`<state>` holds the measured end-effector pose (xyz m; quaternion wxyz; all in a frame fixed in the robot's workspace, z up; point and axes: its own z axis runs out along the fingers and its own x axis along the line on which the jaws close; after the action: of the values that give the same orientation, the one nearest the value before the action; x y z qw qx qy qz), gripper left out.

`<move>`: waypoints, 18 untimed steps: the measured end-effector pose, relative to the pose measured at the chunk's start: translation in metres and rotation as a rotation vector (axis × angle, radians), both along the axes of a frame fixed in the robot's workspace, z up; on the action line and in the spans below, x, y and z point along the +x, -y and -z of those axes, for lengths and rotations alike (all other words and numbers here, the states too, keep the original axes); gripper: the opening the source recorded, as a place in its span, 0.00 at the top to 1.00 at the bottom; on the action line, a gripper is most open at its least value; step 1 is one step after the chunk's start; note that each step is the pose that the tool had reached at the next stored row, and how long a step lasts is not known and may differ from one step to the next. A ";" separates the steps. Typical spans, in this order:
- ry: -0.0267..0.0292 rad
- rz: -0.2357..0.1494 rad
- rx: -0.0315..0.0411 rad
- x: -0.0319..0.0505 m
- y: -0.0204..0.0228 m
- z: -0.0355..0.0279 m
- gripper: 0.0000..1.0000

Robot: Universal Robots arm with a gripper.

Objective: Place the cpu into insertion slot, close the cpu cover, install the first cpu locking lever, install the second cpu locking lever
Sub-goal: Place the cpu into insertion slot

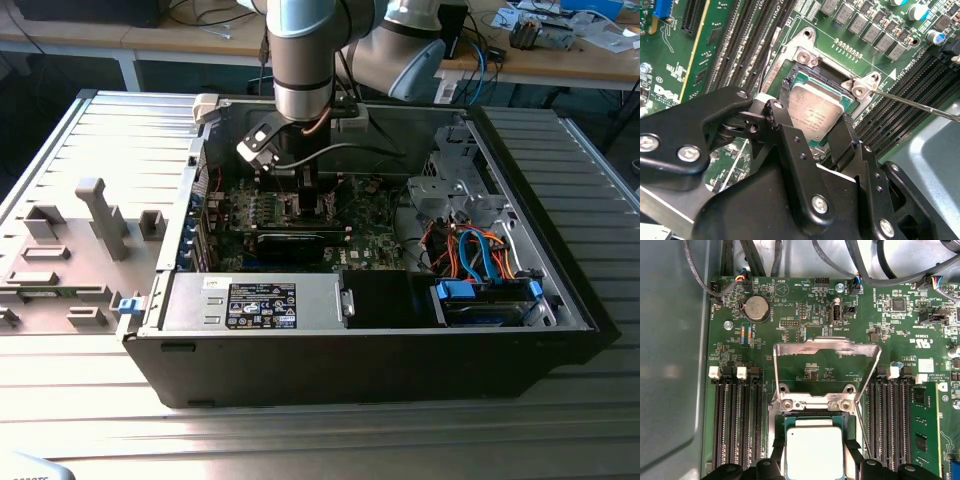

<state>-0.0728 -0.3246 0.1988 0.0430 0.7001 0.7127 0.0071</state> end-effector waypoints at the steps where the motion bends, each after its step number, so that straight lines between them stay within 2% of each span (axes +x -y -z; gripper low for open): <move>1: 0.0000 0.000 0.0009 0.0000 0.0001 0.0003 0.45; 18: -0.0003 0.000 0.0030 0.0011 0.0025 0.0026 0.45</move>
<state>-0.0718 -0.3271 0.1962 0.0418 0.7002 0.7127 0.0081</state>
